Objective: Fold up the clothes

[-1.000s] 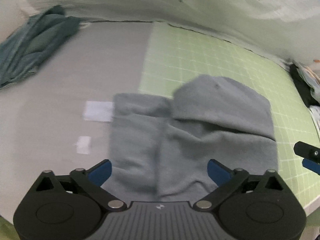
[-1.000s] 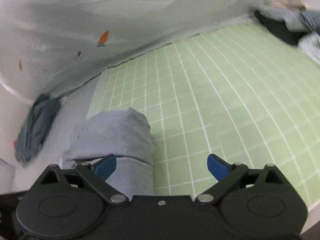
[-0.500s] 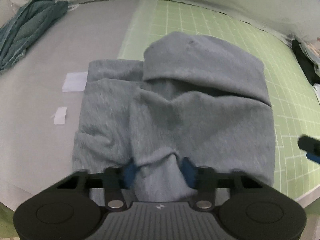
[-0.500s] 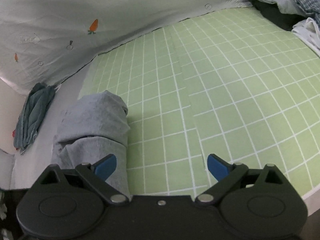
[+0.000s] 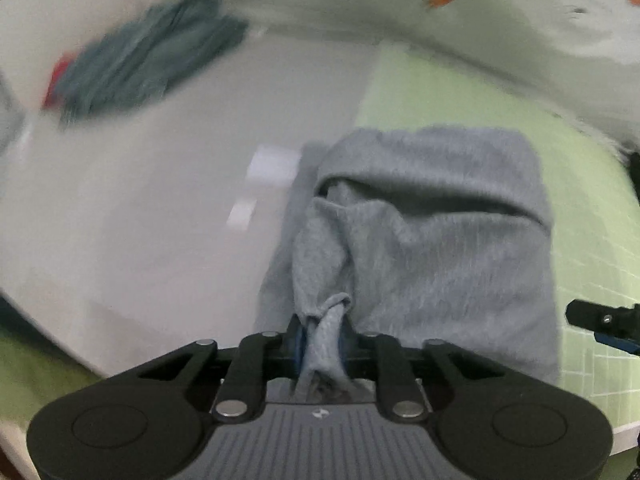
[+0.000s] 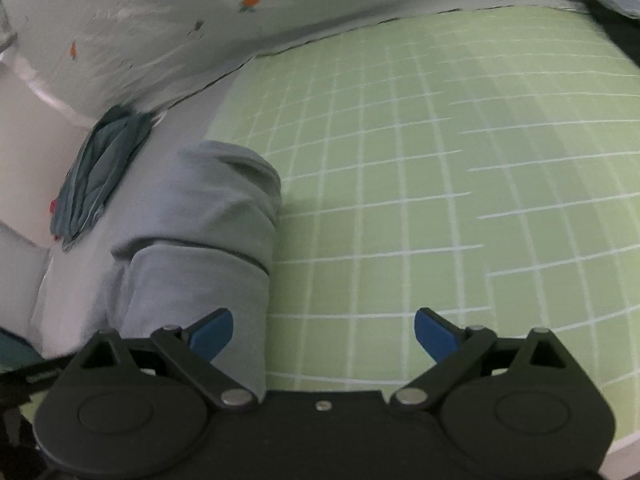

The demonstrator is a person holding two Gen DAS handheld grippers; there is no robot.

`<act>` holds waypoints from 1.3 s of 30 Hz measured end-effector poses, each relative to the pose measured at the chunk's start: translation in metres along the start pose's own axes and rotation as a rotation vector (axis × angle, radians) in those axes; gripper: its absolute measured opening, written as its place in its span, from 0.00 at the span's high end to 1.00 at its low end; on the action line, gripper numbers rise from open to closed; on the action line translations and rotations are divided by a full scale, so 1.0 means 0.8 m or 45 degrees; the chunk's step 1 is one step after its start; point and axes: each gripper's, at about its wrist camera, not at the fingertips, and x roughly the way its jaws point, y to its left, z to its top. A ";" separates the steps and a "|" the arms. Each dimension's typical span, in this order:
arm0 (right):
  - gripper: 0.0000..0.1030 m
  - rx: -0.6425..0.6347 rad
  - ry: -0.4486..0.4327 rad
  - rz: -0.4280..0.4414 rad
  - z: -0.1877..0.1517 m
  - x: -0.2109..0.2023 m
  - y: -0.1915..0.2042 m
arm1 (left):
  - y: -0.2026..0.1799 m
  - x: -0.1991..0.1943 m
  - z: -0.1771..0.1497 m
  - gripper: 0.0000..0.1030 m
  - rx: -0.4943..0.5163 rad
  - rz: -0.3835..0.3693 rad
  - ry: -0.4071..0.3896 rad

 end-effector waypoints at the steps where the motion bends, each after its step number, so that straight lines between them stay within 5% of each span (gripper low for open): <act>1: 0.04 -0.011 0.002 0.006 -0.001 0.002 0.006 | 0.008 0.001 0.001 0.72 -0.035 -0.010 0.008; 8: 0.06 0.005 -0.069 0.062 0.014 0.008 0.031 | 0.019 -0.003 0.023 0.30 0.035 -0.007 -0.083; 12: 0.11 0.100 -0.102 0.169 0.030 0.013 0.037 | 0.017 0.017 0.037 0.30 0.096 -0.032 -0.060; 17: 0.42 0.080 -0.101 0.181 0.045 0.048 0.065 | 0.019 0.048 0.039 0.34 0.219 -0.001 -0.009; 20: 0.43 0.102 -0.116 0.135 0.057 0.075 0.080 | 0.029 0.063 0.036 0.48 0.228 -0.054 0.043; 25: 0.35 0.098 -0.113 0.033 0.078 0.119 0.094 | 0.032 0.073 0.029 0.50 0.305 -0.077 0.050; 29: 0.29 0.133 -0.098 -0.011 0.082 0.122 0.097 | 0.035 0.072 0.040 0.49 0.317 -0.118 0.073; 32: 0.17 0.152 -0.137 -0.051 0.067 0.090 0.101 | 0.050 0.063 0.055 0.38 0.233 -0.197 0.072; 39: 0.15 0.203 -0.106 -0.022 0.008 0.050 0.099 | 0.057 0.072 0.076 0.32 0.219 -0.258 0.052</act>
